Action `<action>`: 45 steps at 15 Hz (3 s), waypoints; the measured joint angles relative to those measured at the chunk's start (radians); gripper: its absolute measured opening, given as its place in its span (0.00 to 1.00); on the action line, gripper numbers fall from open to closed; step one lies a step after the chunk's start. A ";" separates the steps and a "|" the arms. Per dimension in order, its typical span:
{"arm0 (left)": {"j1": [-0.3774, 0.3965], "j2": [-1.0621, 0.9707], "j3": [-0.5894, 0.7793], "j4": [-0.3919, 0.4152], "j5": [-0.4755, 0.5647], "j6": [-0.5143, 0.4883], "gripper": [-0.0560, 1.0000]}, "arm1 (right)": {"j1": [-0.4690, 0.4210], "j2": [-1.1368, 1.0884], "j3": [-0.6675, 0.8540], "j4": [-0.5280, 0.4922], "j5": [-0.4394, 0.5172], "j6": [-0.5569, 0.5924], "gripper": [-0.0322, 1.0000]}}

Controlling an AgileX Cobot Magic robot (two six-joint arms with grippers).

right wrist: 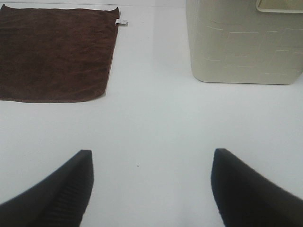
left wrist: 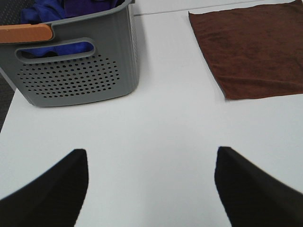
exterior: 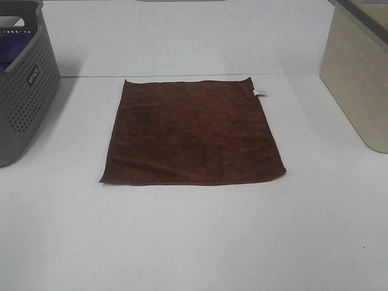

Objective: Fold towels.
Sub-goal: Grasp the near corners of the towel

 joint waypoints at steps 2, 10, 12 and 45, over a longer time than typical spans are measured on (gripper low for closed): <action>0.000 0.000 0.000 0.000 0.000 0.000 0.71 | 0.000 0.000 0.000 0.000 0.000 0.000 0.70; 0.000 0.000 0.000 0.000 0.000 0.000 0.71 | 0.000 0.000 0.000 0.000 0.000 0.000 0.70; 0.000 0.000 0.000 0.000 0.000 0.000 0.71 | 0.000 0.000 0.000 0.000 0.000 0.000 0.70; 0.000 0.000 0.000 0.000 0.000 0.000 0.71 | 0.000 0.000 0.000 0.000 0.000 0.000 0.70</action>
